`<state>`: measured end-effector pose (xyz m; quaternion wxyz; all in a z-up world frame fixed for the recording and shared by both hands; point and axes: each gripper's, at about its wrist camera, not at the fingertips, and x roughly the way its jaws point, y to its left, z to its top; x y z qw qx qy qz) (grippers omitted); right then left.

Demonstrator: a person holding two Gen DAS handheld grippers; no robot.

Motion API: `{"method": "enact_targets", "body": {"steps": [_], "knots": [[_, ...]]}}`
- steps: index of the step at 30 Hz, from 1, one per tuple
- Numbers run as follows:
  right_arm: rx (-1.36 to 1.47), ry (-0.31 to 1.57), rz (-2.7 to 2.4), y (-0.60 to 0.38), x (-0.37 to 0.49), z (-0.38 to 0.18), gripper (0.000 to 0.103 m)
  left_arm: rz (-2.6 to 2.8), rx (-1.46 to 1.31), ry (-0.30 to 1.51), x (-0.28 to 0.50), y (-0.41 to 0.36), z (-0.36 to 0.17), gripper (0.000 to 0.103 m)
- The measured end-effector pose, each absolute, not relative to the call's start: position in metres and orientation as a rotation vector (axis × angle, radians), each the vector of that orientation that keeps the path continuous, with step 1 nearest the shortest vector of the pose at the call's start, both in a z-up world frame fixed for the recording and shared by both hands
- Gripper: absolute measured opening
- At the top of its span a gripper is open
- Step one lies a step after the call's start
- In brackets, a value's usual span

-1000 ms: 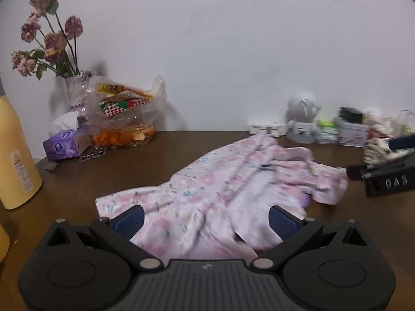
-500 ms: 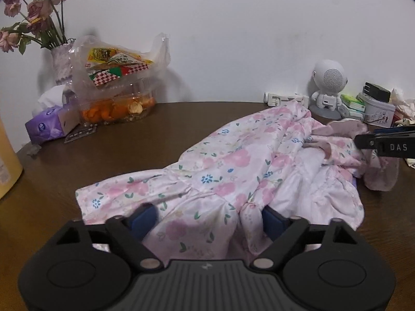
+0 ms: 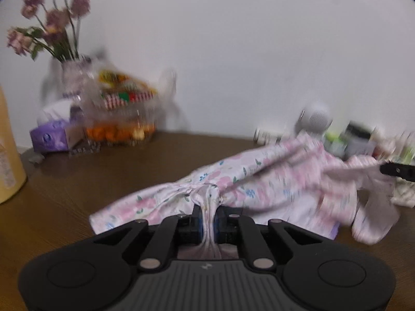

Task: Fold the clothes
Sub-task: 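Lift the pink floral dress with both grippers, shaking it out, then lay the dress flat on the table, spreading it with both grippers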

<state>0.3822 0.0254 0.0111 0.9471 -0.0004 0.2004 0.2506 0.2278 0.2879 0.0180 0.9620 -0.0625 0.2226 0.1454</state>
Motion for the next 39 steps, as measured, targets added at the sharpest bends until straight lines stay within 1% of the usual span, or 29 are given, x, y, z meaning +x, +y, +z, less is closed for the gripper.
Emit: {"method": "enact_targets", "body": {"steps": [6,12,17,21,23,24,25,26,28,30,31,32,33,34,35,37,38,39], "knots": [[0.035,0.252,0.481,-0.05,0.324,0.085,0.001,0.204,-0.182,0.28,0.147,0.255,0.067,0.007],[0.015,0.104,0.486,-0.128,0.241,0.15,0.001,0.102,-0.07,0.2,0.069,0.2,0.11,0.007],[-0.008,0.077,0.487,-0.19,0.17,0.174,0.001,-0.041,0.002,0.254,0.014,0.163,0.133,0.008],[0.0,0.152,0.447,-0.22,0.169,0.179,0.001,-0.137,0.023,0.338,0.008,0.146,0.143,0.01],[0.004,0.191,0.425,-0.233,0.171,0.182,0.001,-0.151,0.032,0.392,0.025,0.139,0.14,0.017],[0.006,0.211,0.414,-0.24,0.171,0.183,0.001,-0.158,0.036,0.432,0.038,0.136,0.136,0.019],[0.009,0.23,0.403,-0.247,0.172,0.185,0.001,-0.165,0.032,0.48,0.055,0.135,0.129,0.027],[0.006,0.267,0.385,-0.247,0.184,0.18,0.001,-0.161,0.019,0.546,0.076,0.134,0.119,0.046],[0.003,0.384,0.349,-0.24,0.227,0.159,0.002,-0.142,-0.017,0.66,0.114,0.134,0.092,0.063],[0.008,0.513,0.322,-0.245,0.275,0.125,0.003,-0.124,-0.054,0.765,0.15,0.134,0.064,0.063],[0.014,0.578,0.304,-0.246,0.297,0.105,0.006,-0.109,-0.068,0.804,0.162,0.137,0.053,0.064],[0.02,0.646,0.284,-0.245,0.318,0.083,0.013,-0.091,-0.078,0.834,0.17,0.141,0.043,0.065],[0.022,0.696,0.256,-0.246,0.332,0.064,0.031,-0.074,-0.083,0.848,0.173,0.143,0.037,0.065],[0.022,0.738,0.224,-0.248,0.342,0.046,0.042,-0.066,-0.082,0.844,0.171,0.144,0.034,0.068],[0.019,0.753,0.207,-0.249,0.346,0.033,0.054,-0.073,-0.076,0.83,0.167,0.144,0.032,0.073],[0.007,0.736,0.22,-0.248,0.338,0.024,0.06,-0.105,-0.051,0.802,0.158,0.143,0.035,0.08],[0.002,0.725,0.23,-0.247,0.333,0.021,0.067,-0.122,-0.031,0.793,0.155,0.142,0.037,0.081],[-0.011,0.71,0.245,-0.248,0.327,0.022,0.072,-0.135,-0.008,0.787,0.151,0.139,0.039,0.081]]}}
